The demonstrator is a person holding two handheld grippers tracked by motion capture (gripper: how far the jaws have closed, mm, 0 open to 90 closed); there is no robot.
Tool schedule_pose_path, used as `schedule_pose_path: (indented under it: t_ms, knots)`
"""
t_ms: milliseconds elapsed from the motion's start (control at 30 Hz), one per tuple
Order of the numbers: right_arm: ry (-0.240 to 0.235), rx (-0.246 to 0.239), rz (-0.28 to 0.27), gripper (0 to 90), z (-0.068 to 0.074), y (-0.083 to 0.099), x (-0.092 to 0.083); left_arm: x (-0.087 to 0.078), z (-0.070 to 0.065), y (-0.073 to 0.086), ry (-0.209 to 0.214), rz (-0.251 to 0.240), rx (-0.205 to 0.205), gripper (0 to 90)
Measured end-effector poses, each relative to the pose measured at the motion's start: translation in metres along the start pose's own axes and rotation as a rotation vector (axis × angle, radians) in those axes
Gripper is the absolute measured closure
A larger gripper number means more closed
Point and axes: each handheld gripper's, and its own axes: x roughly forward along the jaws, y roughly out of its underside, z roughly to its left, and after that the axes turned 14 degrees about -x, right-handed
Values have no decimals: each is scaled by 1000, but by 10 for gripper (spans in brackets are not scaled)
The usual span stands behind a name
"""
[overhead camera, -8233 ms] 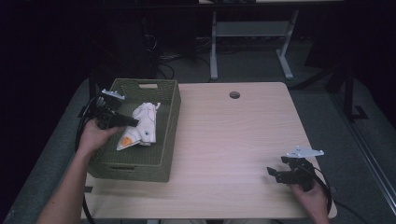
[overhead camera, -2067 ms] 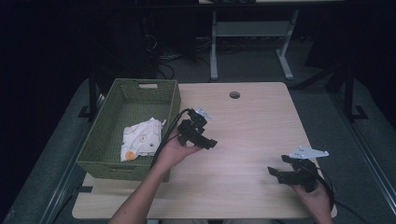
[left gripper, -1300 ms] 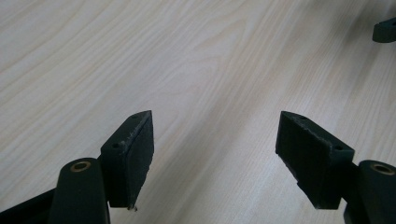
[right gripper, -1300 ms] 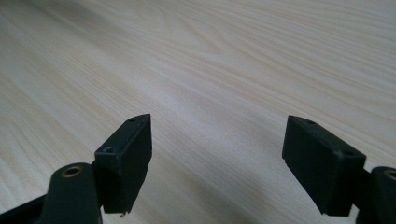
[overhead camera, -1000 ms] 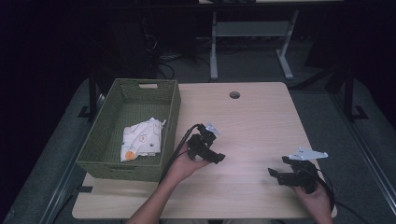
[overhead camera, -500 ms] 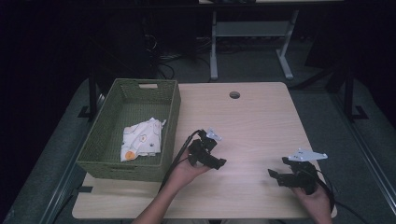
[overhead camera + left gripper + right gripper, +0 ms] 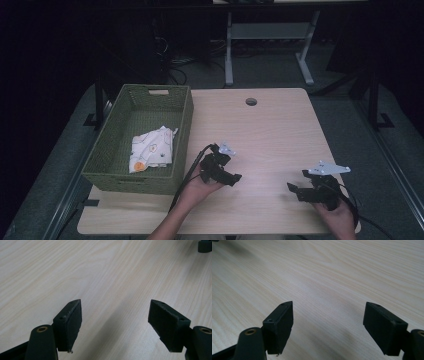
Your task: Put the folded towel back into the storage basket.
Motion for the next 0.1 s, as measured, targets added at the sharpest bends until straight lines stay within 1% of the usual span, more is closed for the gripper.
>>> schedule_pose_path:
  t_ms: [100]
  knots:
    - [2, -2, -1, 236, 1, 0, 0, -1, 0, 3, -5, 0, 4, 272]
